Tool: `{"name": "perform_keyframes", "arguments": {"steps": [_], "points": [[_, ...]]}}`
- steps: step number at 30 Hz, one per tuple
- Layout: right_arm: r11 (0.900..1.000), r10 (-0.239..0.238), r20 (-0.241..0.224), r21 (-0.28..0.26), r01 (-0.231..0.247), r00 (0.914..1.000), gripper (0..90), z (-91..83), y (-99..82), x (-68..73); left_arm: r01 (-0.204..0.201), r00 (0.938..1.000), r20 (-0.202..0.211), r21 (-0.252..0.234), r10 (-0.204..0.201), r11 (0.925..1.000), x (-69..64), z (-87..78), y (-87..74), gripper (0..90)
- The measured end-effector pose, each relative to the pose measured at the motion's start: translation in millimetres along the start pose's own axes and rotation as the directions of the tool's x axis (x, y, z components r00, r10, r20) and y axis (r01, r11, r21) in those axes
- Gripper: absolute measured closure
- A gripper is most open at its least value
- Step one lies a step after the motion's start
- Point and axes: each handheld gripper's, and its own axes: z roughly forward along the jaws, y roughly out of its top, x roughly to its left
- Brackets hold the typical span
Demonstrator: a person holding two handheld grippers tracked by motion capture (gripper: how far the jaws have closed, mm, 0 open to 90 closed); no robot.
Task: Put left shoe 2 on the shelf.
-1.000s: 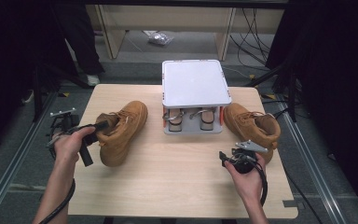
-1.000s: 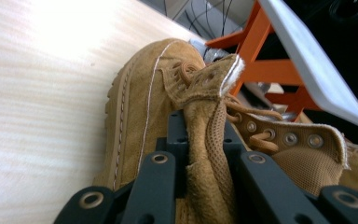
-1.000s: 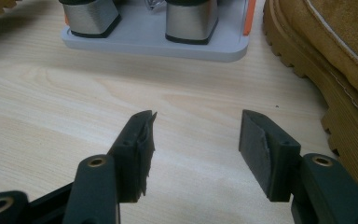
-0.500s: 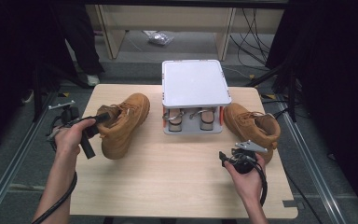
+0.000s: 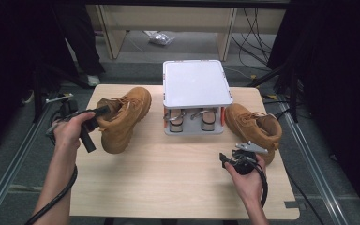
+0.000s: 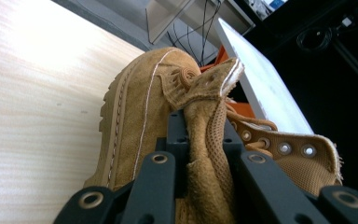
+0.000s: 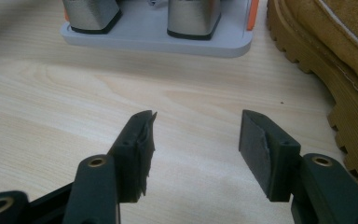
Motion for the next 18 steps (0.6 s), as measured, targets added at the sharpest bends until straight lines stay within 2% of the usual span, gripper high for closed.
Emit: {"name": "perform_keyframes", "arguments": {"steps": [3,7,11,18], "points": [[1.0000,0.000,0.013,0.003,0.000,0.9999,45.9,-0.3,0.3,-0.3,-0.006,1.0000,0.005,-0.012,0.006,0.9999,-2.4,-0.1,5.5,80.5],[1.0000,0.001,0.003,0.000,-0.001,1.0000,45.8,0.3,-0.1,-0.2,-0.013,0.9998,0.013,-0.011,0.013,0.9999,-6.9,-0.1,11.5,80.4],[1.0000,0.004,0.003,0.002,-0.004,1.0000,45.8,0.6,-0.3,0.5,-0.002,0.9998,0.021,-0.024,0.003,0.9997,-11.8,0.7,17.4,80.4],[1.0000,-0.003,0.010,0.006,0.003,0.9999,45.8,-0.8,0.2,-0.1,-0.006,0.9995,0.031,-0.033,0.007,0.9994,-20.8,4.4,25.3,80.4]]}}
